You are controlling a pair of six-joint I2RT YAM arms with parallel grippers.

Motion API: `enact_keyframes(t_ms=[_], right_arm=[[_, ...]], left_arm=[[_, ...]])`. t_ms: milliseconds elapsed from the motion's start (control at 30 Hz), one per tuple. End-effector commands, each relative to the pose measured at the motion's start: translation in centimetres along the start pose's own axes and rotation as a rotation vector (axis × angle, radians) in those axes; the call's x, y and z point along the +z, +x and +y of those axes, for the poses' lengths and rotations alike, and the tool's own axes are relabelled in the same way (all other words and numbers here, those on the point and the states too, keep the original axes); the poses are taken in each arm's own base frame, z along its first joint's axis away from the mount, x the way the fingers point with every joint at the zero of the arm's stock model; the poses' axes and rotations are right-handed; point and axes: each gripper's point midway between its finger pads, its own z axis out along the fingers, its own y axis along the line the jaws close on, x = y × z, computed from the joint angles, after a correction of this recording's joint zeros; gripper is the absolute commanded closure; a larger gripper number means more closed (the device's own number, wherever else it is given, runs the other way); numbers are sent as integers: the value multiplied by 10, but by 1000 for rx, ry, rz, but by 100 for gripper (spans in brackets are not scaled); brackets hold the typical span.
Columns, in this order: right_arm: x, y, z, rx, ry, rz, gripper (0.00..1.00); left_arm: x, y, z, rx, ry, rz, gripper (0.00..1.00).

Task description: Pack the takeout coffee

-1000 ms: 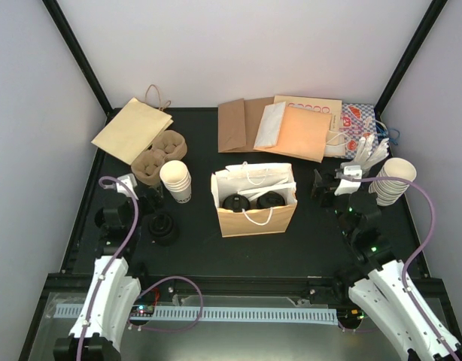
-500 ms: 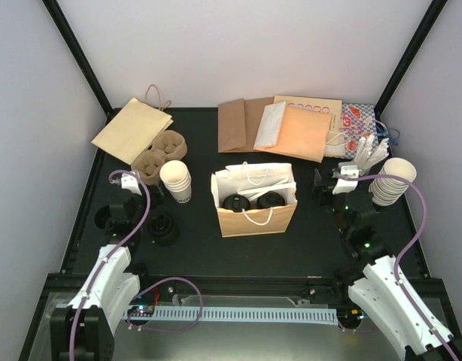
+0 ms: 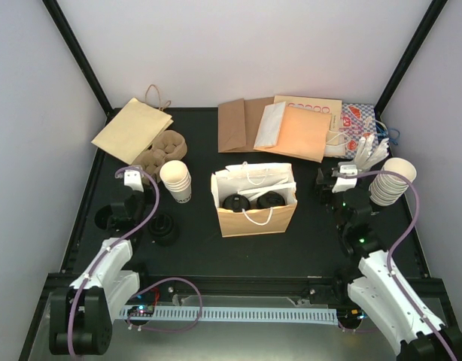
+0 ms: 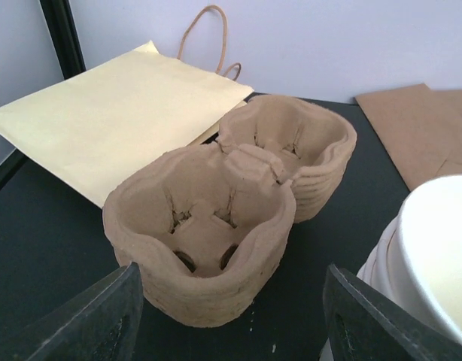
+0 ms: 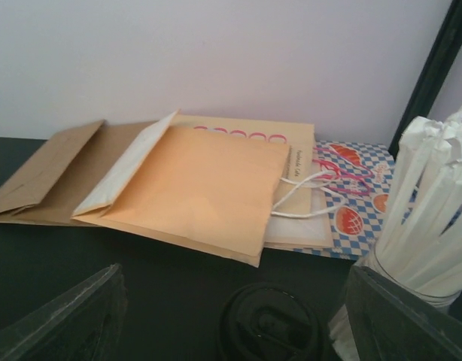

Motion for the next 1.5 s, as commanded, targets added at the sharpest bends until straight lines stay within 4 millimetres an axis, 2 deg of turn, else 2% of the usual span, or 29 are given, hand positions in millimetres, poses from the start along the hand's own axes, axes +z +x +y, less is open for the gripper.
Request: enact_keyframes(t_ms=[0,100,233,300,367,400,500,567,667,867,1100,1200,1267,1333,1467], right_arm=[[9,-5,-11,14,29,-43,20],[17,-2,-19,63,33,-57,23],[28,16,-27,61,58,-19,23],[32,23,-31,57,85,-12,24],[36,32,-36,61,97,0,28],[39,37,-37,68,93,11,29],[45,43,-42,83,93,14,31],[50,45,-41,77,63,12,38],[57,49,-39,74,18,19,42],[66,51,-42,67,30,-7,43],[83,39,-44,35,38,-71,43],[92,46,-42,19,27,-67,43],[96,55,-42,16,28,-58,42],[95,54,-47,32,53,-82,39],[97,57,-47,35,49,-60,27]], left_arm=[[3,-14,3,56,-11,-110,32],[8,-10,6,69,-28,-110,30],[11,-16,6,86,-25,-141,33],[14,-19,5,96,-23,-146,40],[15,-20,8,95,-38,-147,54],[15,-21,10,93,-47,-152,59],[15,-23,13,93,-64,-164,61],[15,-25,13,102,-66,-178,61],[20,-28,15,100,-67,-180,59],[28,-30,9,107,-25,-183,60],[37,-33,5,119,0,-171,60],[41,-33,4,107,10,-163,60],[42,-30,1,100,34,-192,59],[45,-24,-9,138,94,-197,59],[50,-20,-10,131,97,-167,55]])
